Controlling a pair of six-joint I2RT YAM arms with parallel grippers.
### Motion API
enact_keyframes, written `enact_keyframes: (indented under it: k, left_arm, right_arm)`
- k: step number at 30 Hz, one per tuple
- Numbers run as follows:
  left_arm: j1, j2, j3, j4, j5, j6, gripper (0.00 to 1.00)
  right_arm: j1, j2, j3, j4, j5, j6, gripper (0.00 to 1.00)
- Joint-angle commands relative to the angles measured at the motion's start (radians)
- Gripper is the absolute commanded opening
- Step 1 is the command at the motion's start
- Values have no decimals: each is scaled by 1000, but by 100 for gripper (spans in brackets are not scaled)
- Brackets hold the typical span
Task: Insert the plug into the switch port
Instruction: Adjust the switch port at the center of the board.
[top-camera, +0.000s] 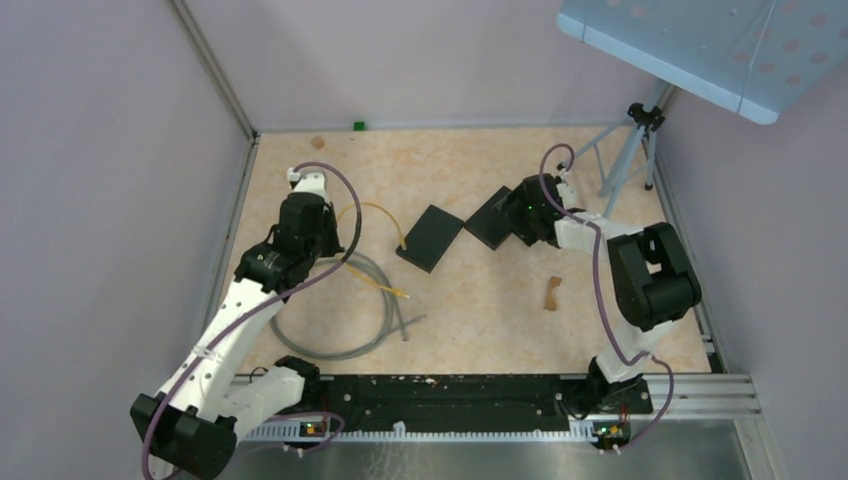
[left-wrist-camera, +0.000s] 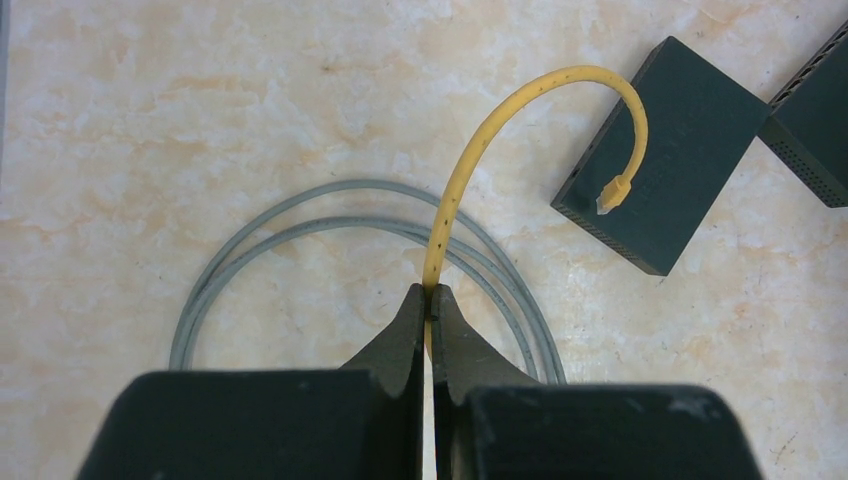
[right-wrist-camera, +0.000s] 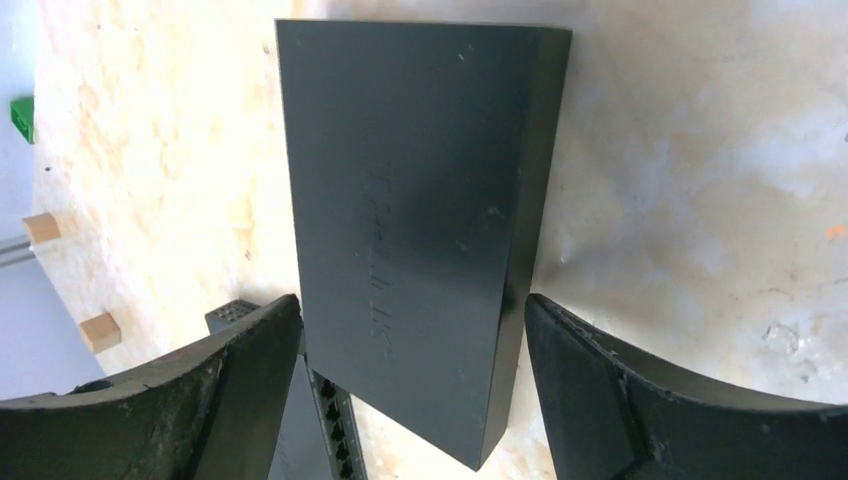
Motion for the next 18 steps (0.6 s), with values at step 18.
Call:
enact_keyframes:
  k: [18]
  left_arm:
    - [2,-96,57,-55,-37,-24,0]
  right_arm:
    - [-62,140,600,-507,5,-861,90]
